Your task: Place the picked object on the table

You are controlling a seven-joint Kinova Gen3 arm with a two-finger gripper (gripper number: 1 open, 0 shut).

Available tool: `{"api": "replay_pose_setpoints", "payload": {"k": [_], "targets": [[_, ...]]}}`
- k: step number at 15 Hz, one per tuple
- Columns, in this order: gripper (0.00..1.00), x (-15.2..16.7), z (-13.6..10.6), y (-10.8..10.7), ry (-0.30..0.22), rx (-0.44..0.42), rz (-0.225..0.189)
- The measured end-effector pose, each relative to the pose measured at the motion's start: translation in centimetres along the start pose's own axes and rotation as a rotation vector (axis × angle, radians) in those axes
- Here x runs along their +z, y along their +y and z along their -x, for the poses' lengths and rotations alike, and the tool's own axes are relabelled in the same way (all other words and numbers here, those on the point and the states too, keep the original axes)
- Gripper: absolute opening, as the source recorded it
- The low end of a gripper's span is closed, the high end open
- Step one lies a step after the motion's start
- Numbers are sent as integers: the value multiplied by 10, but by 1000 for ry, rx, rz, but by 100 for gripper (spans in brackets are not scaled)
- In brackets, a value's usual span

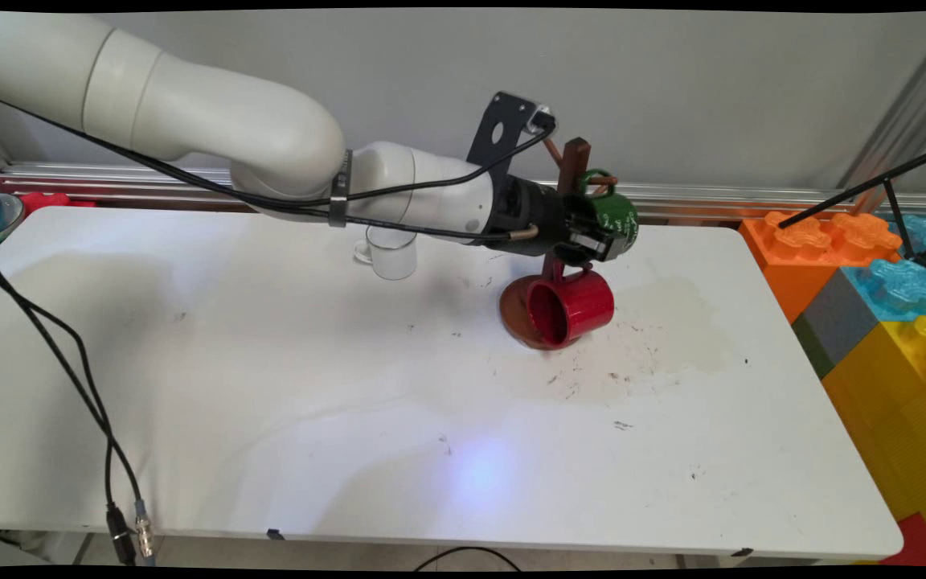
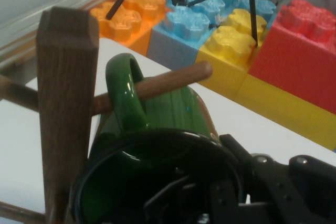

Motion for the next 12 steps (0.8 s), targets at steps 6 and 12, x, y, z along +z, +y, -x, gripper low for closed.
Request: {"api": "replay_pose_setpoints", "payload": {"k": [6,12], "targets": [[0,-4,2,3,27,14,4],[0,-17,3,14,47,38,36]]}}
